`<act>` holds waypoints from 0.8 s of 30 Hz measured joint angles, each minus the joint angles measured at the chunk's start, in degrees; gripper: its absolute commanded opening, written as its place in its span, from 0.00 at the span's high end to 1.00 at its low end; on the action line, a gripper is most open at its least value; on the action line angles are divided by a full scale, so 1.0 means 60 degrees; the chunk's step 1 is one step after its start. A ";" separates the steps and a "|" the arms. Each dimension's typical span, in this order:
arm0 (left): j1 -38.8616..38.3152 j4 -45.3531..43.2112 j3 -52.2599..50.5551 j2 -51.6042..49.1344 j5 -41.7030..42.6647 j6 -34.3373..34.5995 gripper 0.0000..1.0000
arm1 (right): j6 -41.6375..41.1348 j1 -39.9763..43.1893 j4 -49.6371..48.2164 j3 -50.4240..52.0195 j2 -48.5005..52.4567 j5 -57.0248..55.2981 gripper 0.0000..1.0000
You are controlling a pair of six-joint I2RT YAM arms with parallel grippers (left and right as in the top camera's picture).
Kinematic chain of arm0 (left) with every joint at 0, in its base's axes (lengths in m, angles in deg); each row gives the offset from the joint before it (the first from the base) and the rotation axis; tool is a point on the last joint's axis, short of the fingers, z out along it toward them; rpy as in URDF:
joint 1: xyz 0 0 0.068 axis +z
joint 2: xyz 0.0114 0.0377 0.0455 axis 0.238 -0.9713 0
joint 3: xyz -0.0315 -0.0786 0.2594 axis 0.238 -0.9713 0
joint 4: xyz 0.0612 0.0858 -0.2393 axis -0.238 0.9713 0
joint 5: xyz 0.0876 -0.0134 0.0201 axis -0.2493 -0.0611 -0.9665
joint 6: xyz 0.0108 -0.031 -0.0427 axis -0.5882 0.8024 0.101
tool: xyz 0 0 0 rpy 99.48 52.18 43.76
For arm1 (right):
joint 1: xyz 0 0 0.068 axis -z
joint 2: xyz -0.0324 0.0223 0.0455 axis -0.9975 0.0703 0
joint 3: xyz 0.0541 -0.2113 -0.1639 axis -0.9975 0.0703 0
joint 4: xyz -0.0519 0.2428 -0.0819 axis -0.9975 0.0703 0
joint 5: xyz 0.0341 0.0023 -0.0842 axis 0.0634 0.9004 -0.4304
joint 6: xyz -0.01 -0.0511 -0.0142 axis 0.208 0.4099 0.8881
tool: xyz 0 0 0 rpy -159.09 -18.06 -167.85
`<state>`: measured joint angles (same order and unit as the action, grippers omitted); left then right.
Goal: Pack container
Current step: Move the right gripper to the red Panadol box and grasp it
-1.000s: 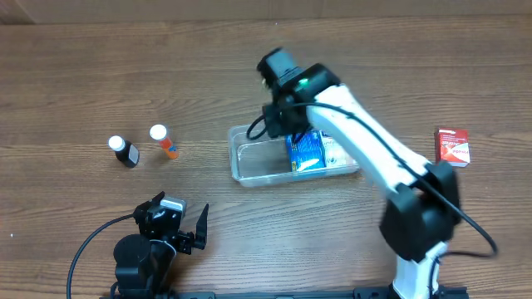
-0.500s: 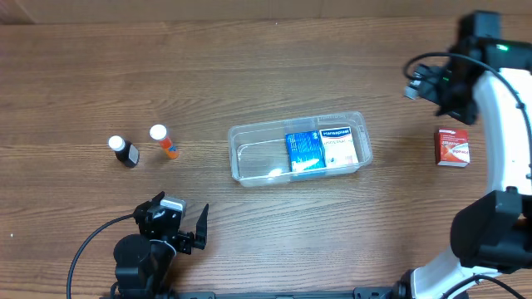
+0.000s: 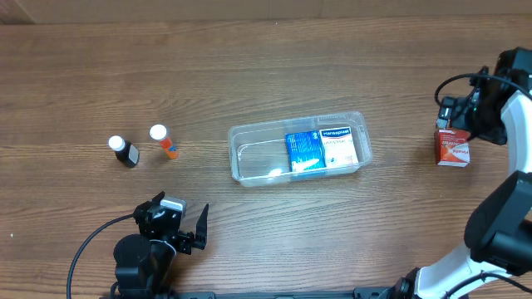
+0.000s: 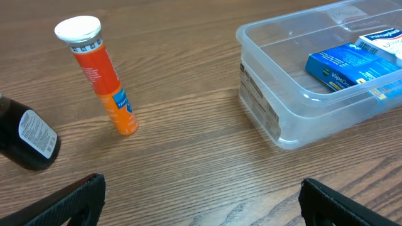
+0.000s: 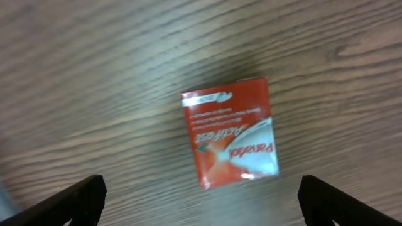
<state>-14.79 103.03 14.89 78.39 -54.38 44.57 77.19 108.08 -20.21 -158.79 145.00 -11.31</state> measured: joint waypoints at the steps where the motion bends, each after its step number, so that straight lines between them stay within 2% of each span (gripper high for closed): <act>1: 0.0000 0.0000 0.0000 0.0000 0.0000 -0.0004 0.00 | 0.0189 0.0004 -0.0062 0.0076 0.0109 -0.0069 0.00; 15: 0.0000 0.0000 0.0000 0.0000 0.0000 -0.0004 0.00 | 0.0936 0.0007 -0.0670 0.0310 0.2189 -0.1435 0.01; 18: 0.0000 0.0000 0.0000 0.0000 0.0000 0.0000 0.00 | 0.0965 0.0007 -0.0812 0.0317 0.2208 -0.1508 0.15; 23: 0.0000 0.0000 0.0000 0.0000 0.0000 -0.0004 0.00 | 0.0812 0.0007 -0.0918 0.0317 0.2208 -0.1464 0.26; 24: 0.0000 0.0000 0.0000 0.0000 0.0000 0.0000 0.00 | 0.0769 0.0007 -0.0918 0.0317 0.2208 -0.1392 0.25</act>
<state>-14.79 103.03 14.89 78.39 -54.38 44.57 81.80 108.12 -25.72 -156.89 158.25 -19.66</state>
